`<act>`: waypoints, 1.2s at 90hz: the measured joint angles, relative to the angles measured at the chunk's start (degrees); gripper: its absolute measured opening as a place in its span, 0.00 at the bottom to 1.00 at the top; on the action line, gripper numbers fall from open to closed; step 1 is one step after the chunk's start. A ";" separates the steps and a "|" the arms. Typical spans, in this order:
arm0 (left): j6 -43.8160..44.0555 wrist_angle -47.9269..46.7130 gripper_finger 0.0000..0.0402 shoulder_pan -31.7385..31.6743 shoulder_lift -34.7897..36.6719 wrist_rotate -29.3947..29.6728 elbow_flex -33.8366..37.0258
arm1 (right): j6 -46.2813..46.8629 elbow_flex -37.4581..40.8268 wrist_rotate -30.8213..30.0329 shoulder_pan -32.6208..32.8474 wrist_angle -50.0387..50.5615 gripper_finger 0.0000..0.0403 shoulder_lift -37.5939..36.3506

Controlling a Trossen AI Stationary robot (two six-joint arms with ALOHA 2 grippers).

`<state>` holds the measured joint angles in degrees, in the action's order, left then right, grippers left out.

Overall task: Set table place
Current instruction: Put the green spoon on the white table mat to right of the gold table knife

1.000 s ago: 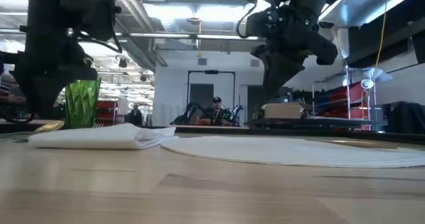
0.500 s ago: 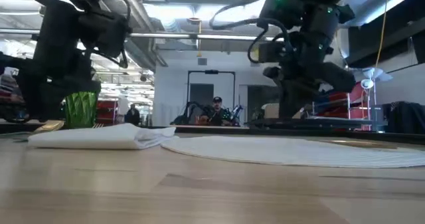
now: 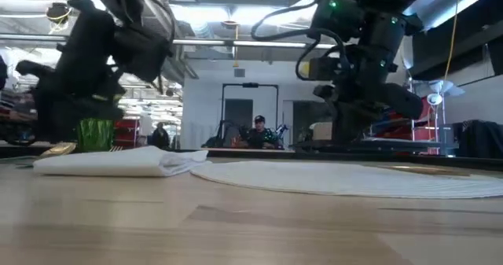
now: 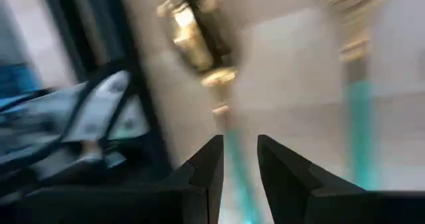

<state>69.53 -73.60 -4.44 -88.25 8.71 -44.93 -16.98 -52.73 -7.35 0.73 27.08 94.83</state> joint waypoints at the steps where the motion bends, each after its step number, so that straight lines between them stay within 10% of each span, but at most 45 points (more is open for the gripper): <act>1: -0.28 -0.20 0.19 -0.10 -0.20 -0.23 0.00 | -0.01 0.00 0.00 0.00 -0.02 0.00 0.00; 108: -7.28 9.45 0.19 -5.80 -5.16 -2.69 5.44 | -1.76 0.00 0.90 0.00 -0.05 0.00 -0.02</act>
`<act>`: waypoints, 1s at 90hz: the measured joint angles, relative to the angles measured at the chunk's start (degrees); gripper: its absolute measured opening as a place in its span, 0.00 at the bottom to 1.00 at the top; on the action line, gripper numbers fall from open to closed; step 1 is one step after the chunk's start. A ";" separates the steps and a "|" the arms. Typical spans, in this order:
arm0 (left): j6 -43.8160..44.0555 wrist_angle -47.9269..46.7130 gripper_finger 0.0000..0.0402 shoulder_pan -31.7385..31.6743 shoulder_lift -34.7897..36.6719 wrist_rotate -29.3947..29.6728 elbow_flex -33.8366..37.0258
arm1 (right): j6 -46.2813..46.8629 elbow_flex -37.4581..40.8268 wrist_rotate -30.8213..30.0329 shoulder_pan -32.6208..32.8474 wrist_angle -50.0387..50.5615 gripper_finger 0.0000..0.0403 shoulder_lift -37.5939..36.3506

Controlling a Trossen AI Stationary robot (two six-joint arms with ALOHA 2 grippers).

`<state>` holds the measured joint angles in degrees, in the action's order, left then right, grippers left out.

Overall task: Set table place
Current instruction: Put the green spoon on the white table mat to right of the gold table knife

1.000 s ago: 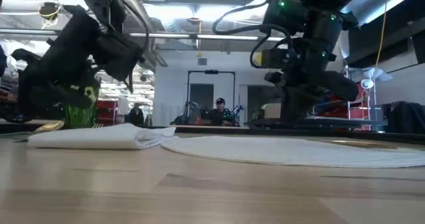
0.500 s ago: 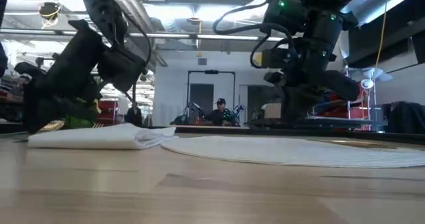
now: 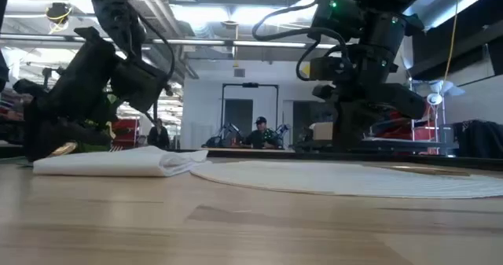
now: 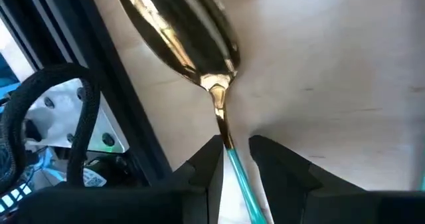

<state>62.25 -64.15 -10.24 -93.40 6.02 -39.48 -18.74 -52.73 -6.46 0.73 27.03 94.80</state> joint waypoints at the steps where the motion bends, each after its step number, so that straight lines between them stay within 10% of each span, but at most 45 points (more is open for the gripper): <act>1: -0.17 0.01 0.19 0.00 -0.01 0.01 0.00 | 0.00 0.00 0.01 0.01 0.01 0.00 0.00; 29: -7.02 1.32 0.02 0.14 -0.02 0.27 0.03 | 0.00 0.00 0.00 0.01 0.02 0.00 0.00; 90: -18.82 -6.12 0.00 2.54 0.31 6.84 -19.40 | -0.31 0.00 -1.09 0.05 1.46 0.00 -0.83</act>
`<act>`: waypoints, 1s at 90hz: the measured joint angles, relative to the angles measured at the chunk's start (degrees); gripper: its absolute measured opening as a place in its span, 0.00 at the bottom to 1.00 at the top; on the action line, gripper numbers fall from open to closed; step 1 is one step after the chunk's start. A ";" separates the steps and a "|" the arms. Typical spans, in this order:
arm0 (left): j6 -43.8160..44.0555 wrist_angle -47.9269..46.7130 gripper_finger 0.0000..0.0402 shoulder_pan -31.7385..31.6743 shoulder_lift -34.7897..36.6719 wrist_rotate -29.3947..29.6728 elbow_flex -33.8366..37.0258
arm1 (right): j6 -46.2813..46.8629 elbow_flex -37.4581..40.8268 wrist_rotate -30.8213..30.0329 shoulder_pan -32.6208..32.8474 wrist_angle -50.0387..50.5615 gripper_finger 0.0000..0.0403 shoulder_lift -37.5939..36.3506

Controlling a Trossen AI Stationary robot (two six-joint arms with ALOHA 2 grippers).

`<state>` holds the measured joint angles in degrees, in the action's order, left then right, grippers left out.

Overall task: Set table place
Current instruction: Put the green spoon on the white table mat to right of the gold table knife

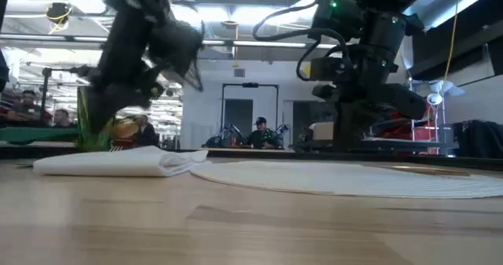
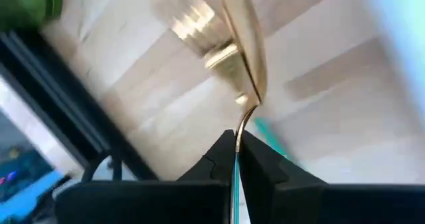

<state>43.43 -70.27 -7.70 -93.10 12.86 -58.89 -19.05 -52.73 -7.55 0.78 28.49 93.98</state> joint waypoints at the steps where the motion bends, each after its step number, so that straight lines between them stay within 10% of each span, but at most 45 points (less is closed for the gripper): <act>1: -0.29 0.18 0.00 0.15 0.00 0.00 -0.45 | -0.06 0.00 -0.24 0.02 0.11 0.00 -0.19; 53: -0.40 39.31 0.00 3.12 0.07 -8.06 -6.72 | 5.56 -0.04 -13.94 0.02 17.96 0.00 -23.69; 90: 2.92 58.30 0.00 4.80 -4.09 -8.87 -6.78 | 10.32 -0.04 -13.65 0.02 22.55 0.00 -26.34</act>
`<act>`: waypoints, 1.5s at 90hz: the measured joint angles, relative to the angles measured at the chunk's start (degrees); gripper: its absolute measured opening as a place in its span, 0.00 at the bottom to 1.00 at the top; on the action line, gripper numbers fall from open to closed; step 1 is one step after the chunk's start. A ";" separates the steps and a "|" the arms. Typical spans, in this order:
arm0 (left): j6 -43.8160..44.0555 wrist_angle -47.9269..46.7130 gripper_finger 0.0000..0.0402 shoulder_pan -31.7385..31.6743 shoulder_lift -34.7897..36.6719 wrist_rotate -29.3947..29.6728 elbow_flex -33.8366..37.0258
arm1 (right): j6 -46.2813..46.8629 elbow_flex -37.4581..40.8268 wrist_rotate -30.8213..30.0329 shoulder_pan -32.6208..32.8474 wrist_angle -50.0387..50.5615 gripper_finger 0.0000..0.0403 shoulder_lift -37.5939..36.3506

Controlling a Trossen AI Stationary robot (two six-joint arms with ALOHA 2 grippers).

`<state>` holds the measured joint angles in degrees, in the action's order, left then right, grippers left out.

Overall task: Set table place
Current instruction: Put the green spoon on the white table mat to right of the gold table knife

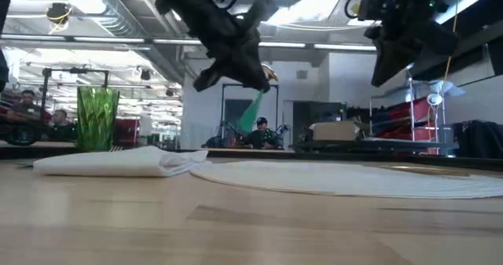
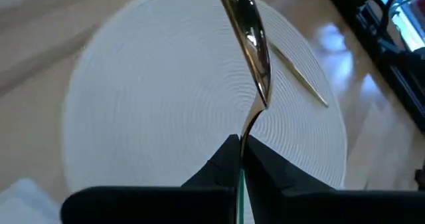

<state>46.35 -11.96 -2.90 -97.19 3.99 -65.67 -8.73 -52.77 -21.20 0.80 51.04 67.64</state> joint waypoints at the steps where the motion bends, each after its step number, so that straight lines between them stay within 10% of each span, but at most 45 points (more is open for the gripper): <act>1: 0.02 0.37 0.00 0.08 -0.32 -0.02 0.00 | 0.12 0.00 0.08 0.00 -0.04 0.00 0.00; 135: -9.39 0.00 0.02 -1.60 -4.04 -1.20 0.04 | 0.94 0.00 2.81 0.00 -4.73 0.00 0.07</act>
<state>36.96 -11.96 -4.50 -101.23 2.79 -65.63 -7.79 -52.77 -18.39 0.80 46.30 67.70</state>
